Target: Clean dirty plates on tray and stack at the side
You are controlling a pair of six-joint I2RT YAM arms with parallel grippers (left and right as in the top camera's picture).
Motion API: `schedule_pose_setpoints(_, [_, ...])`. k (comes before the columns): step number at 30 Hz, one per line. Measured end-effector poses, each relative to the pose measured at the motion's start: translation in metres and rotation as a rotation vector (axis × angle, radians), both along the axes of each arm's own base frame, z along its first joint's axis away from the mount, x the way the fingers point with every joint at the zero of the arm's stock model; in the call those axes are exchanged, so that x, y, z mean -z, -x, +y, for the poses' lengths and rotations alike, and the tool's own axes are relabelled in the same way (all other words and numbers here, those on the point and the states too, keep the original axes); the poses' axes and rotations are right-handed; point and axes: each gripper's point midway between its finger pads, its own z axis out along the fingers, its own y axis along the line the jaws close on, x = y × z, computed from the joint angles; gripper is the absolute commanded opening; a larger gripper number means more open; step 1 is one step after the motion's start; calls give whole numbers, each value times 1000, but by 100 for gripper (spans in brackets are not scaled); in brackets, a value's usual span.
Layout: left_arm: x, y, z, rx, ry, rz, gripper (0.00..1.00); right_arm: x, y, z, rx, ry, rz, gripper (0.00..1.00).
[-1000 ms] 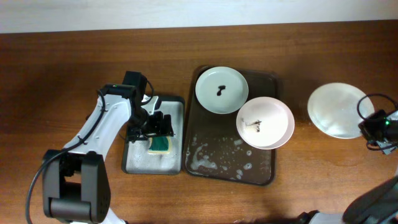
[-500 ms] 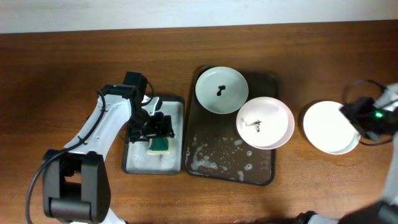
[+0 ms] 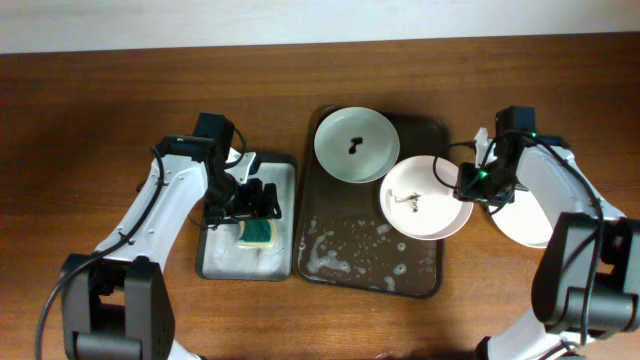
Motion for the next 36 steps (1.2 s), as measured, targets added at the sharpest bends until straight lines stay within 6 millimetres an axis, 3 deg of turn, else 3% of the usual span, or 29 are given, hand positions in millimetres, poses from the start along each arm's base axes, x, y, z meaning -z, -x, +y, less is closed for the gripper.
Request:
schedule_pose_setpoints(2, [0, 0, 0, 0, 0, 0, 92, 6, 4, 1, 8, -8, 29, 4])
schedule_pose_setpoints(6, [0, 0, 0, 0, 0, -1, 93, -1, 24, 4, 29, -19, 108, 4])
schedule_pose_setpoints(10, [0, -1, 0, 0, 0, -3, 93, -48, 48, 11, 14, 0, 88, 4])
schedule_pose_setpoints(12, [0, -1, 0, 0, 1, -3, 93, -62, 56, 26, -31, 6, 74, 4])
schedule_pose_setpoints(13, [0, -1, 0, 0, 1, -4, 94, -68, 58, 44, -80, 4, 62, 4])
schedule_pose_setpoints(14, [0, -1, 0, 0, 1, -4, 94, -66, 60, 55, -106, 3, 59, 4])
schedule_pose_setpoints(17, [0, -1, 0, 1, 1, -6, 97, -26, 72, 95, -143, -3, 64, 4])
schedule_pose_setpoints(19, [0, -2, 1, 3, -4, -9, 96, -3, 78, 97, -61, -10, 71, 35])
schedule_pose_setpoints(20, [1, -2, 2, 3, -15, -11, 93, 3, 80, 97, -29, -11, 72, 38])
schedule_pose_setpoints(23, [3, -8, 9, 6, -59, -38, 84, -2, 81, 96, -35, -8, 85, 39])
schedule_pose_setpoints(25, [5, -18, 10, 10, -82, -88, 84, -24, 77, 97, -70, -5, 62, 39])
schedule_pose_setpoints(28, [28, -17, 11, -7, -153, -122, 70, -76, 63, 99, -121, -15, -83, 40])
schedule_pose_setpoints(29, [41, -12, 10, -23, -172, -126, 51, -98, 63, 99, -131, -20, -150, 40])
schedule_pose_setpoints(31, [59, -3, 7, -47, -191, -124, 0, -114, 68, 98, -144, -21, -200, 40])
schedule_pose_setpoints(33, [72, -2, 5, -89, -198, -150, 0, -119, 70, 98, -146, -22, -213, 40])
schedule_pose_setpoints(36, [73, -3, 5, -122, -196, -151, 0, -118, 74, 97, -148, -20, -199, 40])
